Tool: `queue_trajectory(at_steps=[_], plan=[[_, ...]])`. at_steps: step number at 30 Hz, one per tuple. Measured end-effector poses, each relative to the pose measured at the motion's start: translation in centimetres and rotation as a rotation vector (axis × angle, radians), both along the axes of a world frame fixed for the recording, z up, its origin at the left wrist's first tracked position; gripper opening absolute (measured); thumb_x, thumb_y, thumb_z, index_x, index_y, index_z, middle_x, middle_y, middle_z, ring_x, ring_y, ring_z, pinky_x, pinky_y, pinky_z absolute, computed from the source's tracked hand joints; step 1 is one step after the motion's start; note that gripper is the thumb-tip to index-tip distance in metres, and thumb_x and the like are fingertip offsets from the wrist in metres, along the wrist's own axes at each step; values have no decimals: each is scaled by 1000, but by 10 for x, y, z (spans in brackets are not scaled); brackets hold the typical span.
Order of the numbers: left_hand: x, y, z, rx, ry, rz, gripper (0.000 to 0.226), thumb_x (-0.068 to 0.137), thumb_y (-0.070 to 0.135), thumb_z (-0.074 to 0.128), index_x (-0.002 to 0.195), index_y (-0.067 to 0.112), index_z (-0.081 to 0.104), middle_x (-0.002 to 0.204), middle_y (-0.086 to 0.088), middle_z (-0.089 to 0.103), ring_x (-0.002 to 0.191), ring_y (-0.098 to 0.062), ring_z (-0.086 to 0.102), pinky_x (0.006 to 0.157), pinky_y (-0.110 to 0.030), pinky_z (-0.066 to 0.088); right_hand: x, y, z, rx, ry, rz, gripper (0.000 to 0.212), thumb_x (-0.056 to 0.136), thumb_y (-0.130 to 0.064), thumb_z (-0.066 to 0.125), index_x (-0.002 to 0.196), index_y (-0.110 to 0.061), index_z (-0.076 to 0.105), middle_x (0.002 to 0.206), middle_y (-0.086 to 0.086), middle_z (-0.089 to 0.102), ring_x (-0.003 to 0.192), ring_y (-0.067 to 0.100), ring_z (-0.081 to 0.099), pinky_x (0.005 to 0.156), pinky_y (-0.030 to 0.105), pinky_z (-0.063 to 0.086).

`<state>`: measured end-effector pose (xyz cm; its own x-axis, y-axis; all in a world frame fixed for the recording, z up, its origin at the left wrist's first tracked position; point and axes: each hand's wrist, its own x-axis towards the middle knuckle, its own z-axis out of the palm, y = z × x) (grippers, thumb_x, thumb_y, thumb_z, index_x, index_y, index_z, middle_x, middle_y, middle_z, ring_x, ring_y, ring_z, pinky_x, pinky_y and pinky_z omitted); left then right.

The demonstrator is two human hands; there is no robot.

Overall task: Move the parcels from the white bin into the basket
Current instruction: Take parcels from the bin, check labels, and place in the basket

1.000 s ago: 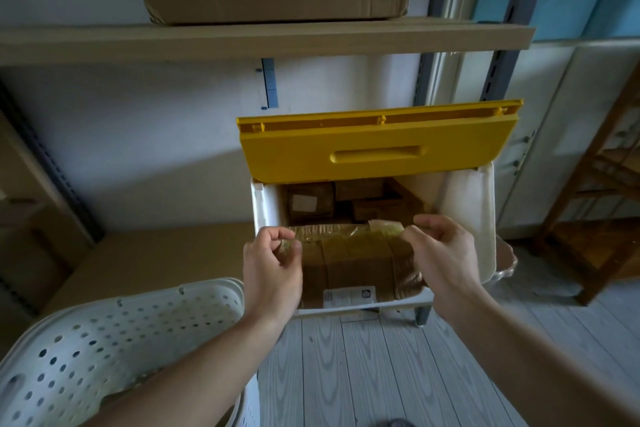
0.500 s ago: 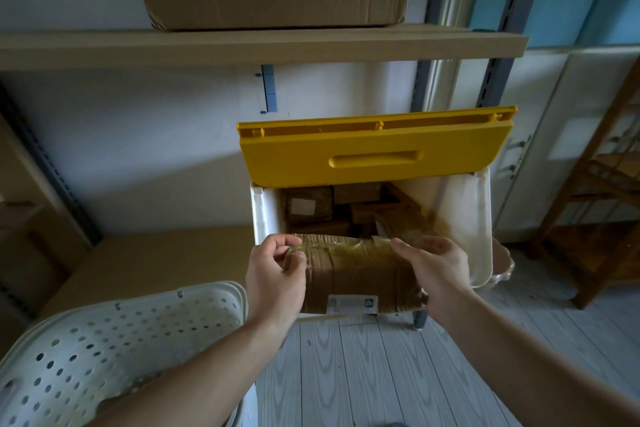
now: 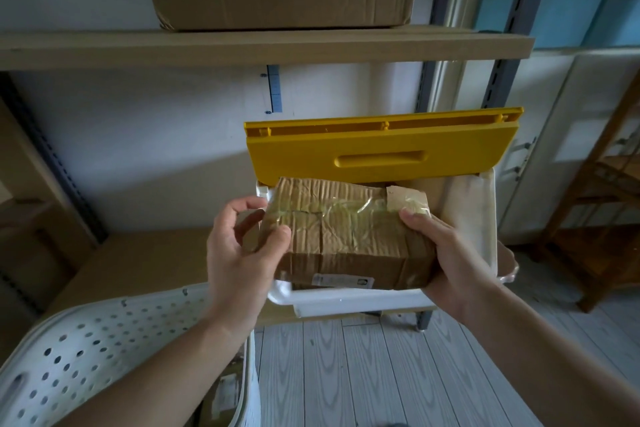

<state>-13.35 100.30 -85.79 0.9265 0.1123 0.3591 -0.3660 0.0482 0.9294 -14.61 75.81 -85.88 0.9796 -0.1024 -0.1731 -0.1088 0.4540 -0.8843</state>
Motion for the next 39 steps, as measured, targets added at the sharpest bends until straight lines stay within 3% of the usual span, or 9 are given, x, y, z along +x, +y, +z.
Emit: queue_trajectory(at_steps=[4,8,11,16,18,22,27,33,39], plan=[[7,25,1,-123,245,20,67,56,64,81,113,32,64,120,-8,69,119,-33,64,107,-59,46,0,23,8,-48,-113,46,56,76,-24,76,130,-14,66,118,18,75,104,32,76,72,46,62],[2,57,3,-98,403,-102,90,41,82,83,117,37,69,124,2,72,126,-28,62,112,-61,37,3,54,10,-105,-180,106,69,71,-22,80,138,-16,61,116,16,76,102,30,76,71,44,62],[-9,80,9,-105,403,-109,72,51,74,85,111,36,73,121,1,74,123,-28,64,111,-62,39,9,77,9,-128,-215,157,73,71,-19,87,139,-20,60,116,12,77,103,29,76,72,44,62],[-19,121,24,-184,354,49,49,73,50,71,114,24,70,113,-6,77,112,-30,70,103,-61,48,26,126,15,-158,-270,222,63,73,-24,81,133,-20,64,115,11,77,105,29,75,78,44,62],[-18,140,27,-181,343,104,51,73,52,71,115,24,70,112,-6,77,111,-30,70,103,-61,49,32,147,16,-177,-268,254,63,73,-25,88,132,-20,64,115,9,77,104,28,75,74,41,62],[-15,171,26,-158,297,184,51,65,56,75,105,25,75,108,-7,77,110,-32,70,104,-63,47,44,184,12,-177,-208,296,67,67,-34,80,131,-20,64,116,8,77,106,27,75,84,50,63],[-14,203,17,-149,291,258,55,61,62,76,103,26,74,104,-5,76,109,-31,69,104,-61,48,60,216,12,-188,-120,468,59,69,-33,79,122,-9,67,106,12,79,93,26,78,67,35,61],[-5,239,15,-413,331,370,62,67,54,75,120,21,70,111,-5,76,111,-31,70,94,-52,55,72,255,7,-52,-81,408,55,74,-34,76,121,-7,68,108,15,79,97,31,77,67,38,63],[5,237,0,-601,363,226,84,69,32,81,143,32,42,133,-4,64,120,-32,64,111,-65,39,76,296,-5,128,-12,406,59,79,-37,73,132,-13,64,120,14,76,110,34,74,96,59,56]])
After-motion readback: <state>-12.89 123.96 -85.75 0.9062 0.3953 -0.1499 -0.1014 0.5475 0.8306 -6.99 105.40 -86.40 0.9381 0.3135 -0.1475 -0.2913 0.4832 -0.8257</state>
